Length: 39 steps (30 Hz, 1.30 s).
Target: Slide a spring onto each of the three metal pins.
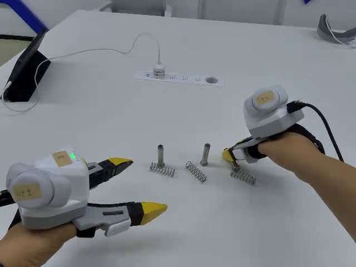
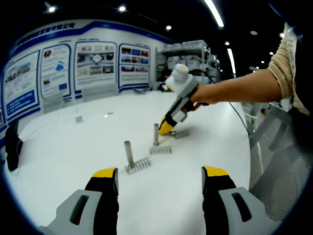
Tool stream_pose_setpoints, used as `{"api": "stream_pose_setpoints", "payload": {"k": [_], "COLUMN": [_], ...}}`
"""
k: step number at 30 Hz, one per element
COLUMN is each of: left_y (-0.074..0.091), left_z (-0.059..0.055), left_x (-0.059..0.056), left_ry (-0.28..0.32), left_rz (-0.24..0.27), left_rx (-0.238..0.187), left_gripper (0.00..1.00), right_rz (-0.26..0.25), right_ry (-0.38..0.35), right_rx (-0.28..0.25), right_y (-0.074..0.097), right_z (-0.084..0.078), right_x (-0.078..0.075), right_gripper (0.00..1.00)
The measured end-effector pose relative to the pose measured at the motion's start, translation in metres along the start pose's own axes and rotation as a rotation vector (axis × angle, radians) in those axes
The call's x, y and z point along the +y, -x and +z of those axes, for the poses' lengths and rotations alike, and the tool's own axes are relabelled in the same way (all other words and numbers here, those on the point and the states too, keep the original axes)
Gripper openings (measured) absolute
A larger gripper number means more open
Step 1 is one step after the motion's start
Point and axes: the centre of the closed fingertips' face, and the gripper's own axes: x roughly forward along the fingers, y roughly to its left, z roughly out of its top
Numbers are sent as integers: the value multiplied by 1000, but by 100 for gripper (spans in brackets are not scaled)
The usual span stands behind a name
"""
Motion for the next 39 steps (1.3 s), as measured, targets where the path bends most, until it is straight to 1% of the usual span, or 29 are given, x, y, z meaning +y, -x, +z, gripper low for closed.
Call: {"api": "stream_pose_setpoints", "payload": {"k": [3,7,13,19,26,27,30,35,39], "left_y": [0,0,1,1,3,3,3,3,2], "left_z": [0,-1,-1,-2,-2,-2,-2,-2,-2], "left_x": [-1,0,-1,-3,-3,-3,-3,-3,-3], "left_ry": [-1,-1,1,2,5,5,7,9,11], "left_rz": [0,2,7,10,16,17,18,17,15], "left_rx": [2,7,11,17,15,15,16,15,13], "left_gripper": [70,70,69,69,69,69,69,68,68], "right_rz": [1,0,-1,13,31,31,37,38,43], "right_ry": [6,14,63,76,104,102,130,155,145], "right_rx": [5,14,49,72,123,124,147,181,206], "right_y": [1,4,9,9,7,7,7,6,4], "right_z": [-1,-2,-5,-5,-8,-7,-7,-5,-5], "right_x": [-3,-6,-11,-11,-9,-9,-8,-10,-11], "right_gripper": [14,13,13,12,11,11,11,12,12]}}
